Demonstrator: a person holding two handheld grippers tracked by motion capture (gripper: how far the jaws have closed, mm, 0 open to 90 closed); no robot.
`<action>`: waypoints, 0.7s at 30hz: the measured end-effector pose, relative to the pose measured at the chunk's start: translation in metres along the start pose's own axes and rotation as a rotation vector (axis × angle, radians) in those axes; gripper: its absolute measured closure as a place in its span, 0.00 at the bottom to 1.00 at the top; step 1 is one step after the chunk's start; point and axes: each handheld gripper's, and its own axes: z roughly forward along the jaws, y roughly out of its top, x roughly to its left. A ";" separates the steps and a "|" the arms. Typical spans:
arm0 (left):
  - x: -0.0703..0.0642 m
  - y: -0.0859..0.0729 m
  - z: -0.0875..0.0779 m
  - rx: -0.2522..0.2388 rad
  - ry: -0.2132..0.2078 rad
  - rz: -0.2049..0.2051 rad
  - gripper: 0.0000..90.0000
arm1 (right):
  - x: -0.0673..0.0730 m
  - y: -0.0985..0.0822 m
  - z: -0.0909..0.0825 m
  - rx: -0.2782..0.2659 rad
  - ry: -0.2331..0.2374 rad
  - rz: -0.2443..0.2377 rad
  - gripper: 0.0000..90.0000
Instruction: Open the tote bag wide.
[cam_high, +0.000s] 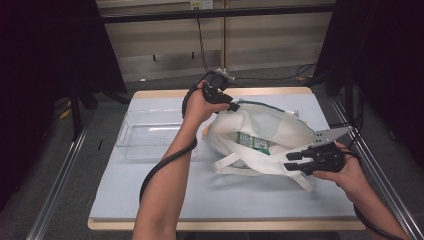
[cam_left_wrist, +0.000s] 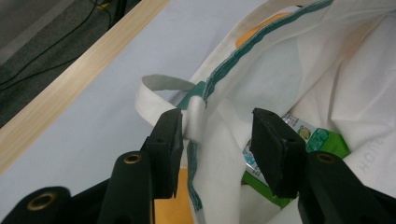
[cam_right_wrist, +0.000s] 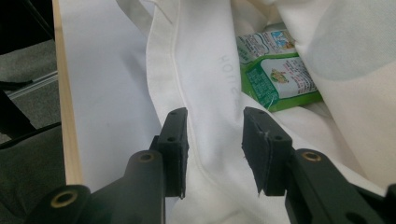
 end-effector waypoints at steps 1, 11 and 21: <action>-0.001 0.000 -0.002 0.000 -0.004 0.003 0.60 | 0.000 0.000 0.000 0.003 -0.004 0.004 0.67; -0.004 -0.001 -0.016 -0.001 -0.009 -0.005 0.62 | -0.004 0.004 0.000 0.003 -0.001 0.005 0.71; -0.009 -0.004 -0.025 -0.010 -0.026 -0.012 0.68 | -0.009 0.007 0.000 0.001 -0.003 0.018 0.78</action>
